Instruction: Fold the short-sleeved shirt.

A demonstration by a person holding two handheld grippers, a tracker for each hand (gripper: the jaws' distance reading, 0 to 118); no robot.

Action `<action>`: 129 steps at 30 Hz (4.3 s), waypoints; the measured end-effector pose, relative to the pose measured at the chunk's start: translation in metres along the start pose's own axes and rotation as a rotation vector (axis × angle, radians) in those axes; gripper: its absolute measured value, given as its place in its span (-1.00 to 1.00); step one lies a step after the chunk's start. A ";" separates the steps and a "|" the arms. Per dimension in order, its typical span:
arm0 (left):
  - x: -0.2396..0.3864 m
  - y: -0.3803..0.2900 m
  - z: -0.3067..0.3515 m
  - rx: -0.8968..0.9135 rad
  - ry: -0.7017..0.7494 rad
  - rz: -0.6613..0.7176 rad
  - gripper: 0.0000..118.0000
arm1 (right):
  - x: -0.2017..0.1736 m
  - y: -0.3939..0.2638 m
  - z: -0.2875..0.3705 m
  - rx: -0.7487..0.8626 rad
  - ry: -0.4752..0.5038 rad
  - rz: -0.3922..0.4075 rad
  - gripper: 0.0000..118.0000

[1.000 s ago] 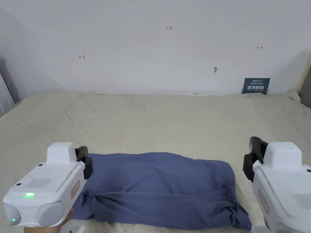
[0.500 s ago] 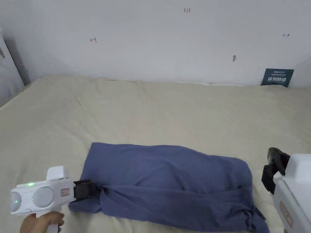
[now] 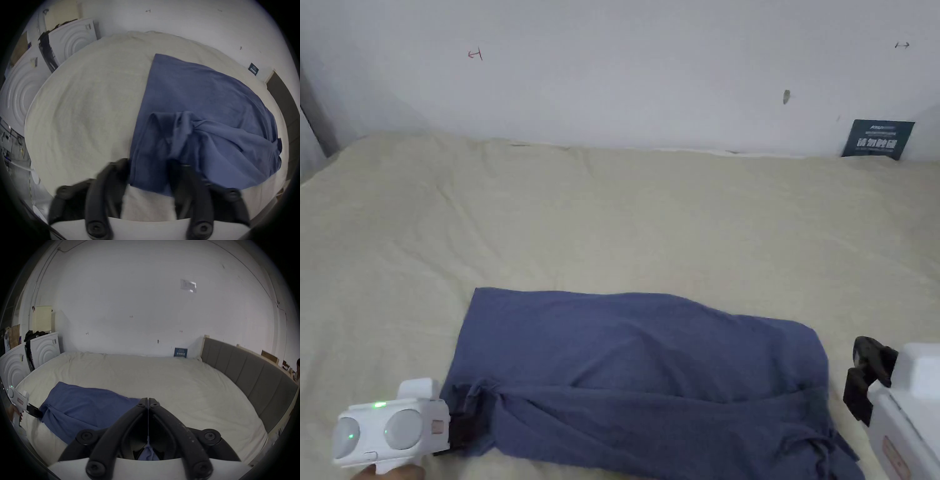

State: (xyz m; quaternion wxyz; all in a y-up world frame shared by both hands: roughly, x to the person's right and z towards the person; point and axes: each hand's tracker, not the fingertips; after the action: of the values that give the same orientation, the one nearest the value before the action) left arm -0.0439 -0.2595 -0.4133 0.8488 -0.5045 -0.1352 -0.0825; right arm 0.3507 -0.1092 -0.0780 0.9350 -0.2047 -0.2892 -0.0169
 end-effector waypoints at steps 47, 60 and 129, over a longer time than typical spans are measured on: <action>-0.044 -0.103 0.048 -0.016 -0.056 0.092 -0.88 | 0.047 -0.188 0.002 -0.618 0.035 -0.240 -0.73; -0.009 -0.058 0.162 0.319 -0.141 0.105 0.80 | 0.047 -0.061 0.050 -0.285 0.060 -0.174 0.66; 0.035 0.134 -0.065 0.074 -0.043 -0.124 -0.97 | 0.023 -0.002 -0.093 -0.151 -0.020 -0.047 -0.39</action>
State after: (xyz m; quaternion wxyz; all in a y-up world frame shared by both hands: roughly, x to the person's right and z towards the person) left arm 0.0360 -0.2528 -0.5437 0.8570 -0.4650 -0.1875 -0.1188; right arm 0.4191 -0.1454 -0.1342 0.9134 -0.2679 -0.3010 -0.0584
